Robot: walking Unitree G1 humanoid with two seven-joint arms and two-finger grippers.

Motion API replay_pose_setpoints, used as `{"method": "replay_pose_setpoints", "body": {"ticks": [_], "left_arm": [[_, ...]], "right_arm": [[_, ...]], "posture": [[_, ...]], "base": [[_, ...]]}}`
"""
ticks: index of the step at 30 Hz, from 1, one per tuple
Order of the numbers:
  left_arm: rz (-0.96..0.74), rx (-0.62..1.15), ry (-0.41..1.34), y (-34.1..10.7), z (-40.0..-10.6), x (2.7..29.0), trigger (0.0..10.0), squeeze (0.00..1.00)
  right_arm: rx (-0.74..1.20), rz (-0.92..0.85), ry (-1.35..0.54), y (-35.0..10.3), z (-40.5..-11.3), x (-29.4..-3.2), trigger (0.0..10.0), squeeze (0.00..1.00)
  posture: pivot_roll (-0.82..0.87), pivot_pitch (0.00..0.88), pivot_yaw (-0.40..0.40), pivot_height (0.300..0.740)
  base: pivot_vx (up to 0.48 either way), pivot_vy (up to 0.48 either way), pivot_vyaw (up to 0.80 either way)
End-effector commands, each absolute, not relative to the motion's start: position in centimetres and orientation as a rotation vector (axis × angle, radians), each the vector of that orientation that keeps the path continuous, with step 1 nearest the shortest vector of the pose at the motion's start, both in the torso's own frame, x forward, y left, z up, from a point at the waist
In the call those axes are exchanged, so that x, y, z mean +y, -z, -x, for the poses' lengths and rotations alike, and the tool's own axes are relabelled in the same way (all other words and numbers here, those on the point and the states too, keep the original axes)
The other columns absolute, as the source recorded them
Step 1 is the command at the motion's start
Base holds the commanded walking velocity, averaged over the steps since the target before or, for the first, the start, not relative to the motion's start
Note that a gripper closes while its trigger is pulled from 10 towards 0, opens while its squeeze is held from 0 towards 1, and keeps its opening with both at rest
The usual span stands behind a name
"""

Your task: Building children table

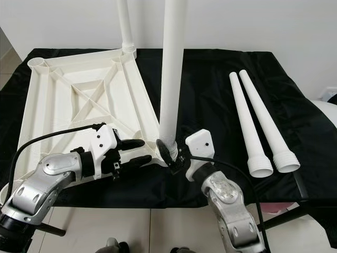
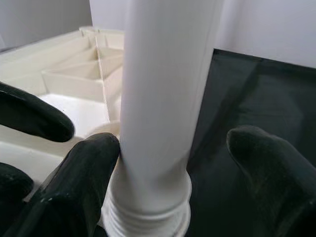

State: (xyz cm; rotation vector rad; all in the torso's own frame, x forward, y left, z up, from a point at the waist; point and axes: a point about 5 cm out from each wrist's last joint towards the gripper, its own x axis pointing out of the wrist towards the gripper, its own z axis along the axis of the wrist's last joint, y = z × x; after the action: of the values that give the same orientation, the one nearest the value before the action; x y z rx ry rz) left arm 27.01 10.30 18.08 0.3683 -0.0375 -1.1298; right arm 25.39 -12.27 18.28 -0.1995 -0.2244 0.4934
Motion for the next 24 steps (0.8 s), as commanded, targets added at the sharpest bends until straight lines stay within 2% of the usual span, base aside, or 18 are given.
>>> {"method": "replay_pose_setpoints", "body": {"ticks": [1, 3, 7, 8, 11, 12, 24], "left_arm": [[-0.405, -0.024, 0.844, -17.4, -28.3, 11.3, 10.0, 0.00], [-0.438, 0.001, 0.782, -16.7, -28.8, 11.4, 10.0, 0.00], [-0.399, -0.001, 0.772, -16.7, -29.0, 10.8, 10.0, 0.00], [-0.387, -0.006, 0.777, -16.8, -29.0, 10.5, 10.0, 1.00], [-0.425, -0.003, 0.831, -16.7, -28.9, 9.9, 10.0, 1.00], [-0.432, 0.008, 0.848, -16.7, -28.8, 9.9, 10.0, 0.00], [-0.423, 0.005, 0.964, -18.2, -28.1, 10.2, 10.0, 0.00]], "right_arm": [[-0.223, 0.210, -0.457, -18.1, -25.5, -12.5, 10.0, 0.00], [-0.232, 0.212, -0.392, -18.1, -25.9, -12.7, 10.0, 0.00], [-0.240, 0.206, -0.352, -18.0, -26.2, -12.5, 10.0, 0.00], [-0.252, 0.200, -0.341, -18.3, -26.4, -12.2, 10.0, 0.00], [-0.294, 0.199, -0.347, -19.1, -26.9, -11.1, 10.0, 0.00], [-0.304, 0.196, -0.352, -19.4, -27.1, -10.9, 10.0, 0.00], [-0.386, 0.192, -0.342, -21.8, -27.7, -11.3, 10.0, 0.00]], "posture": [[0.00, 0.106, -0.024, 0.740], [-0.01, 0.098, -0.027, 0.740], [-0.01, 0.090, -0.030, 0.740], [-0.01, 0.083, -0.033, 0.740], [-0.02, 0.067, -0.037, 0.740], [-0.02, 0.061, -0.042, 0.740], [-0.02, 0.040, -0.057, 0.740]], "base": [[0.000, 0.000, 0.00], [0.000, 0.000, 0.00], [0.000, 0.000, 0.00], [0.000, 0.000, 0.00], [0.000, 0.000, 0.00], [0.000, 0.000, 0.00], [0.000, 0.000, 0.00]]}}
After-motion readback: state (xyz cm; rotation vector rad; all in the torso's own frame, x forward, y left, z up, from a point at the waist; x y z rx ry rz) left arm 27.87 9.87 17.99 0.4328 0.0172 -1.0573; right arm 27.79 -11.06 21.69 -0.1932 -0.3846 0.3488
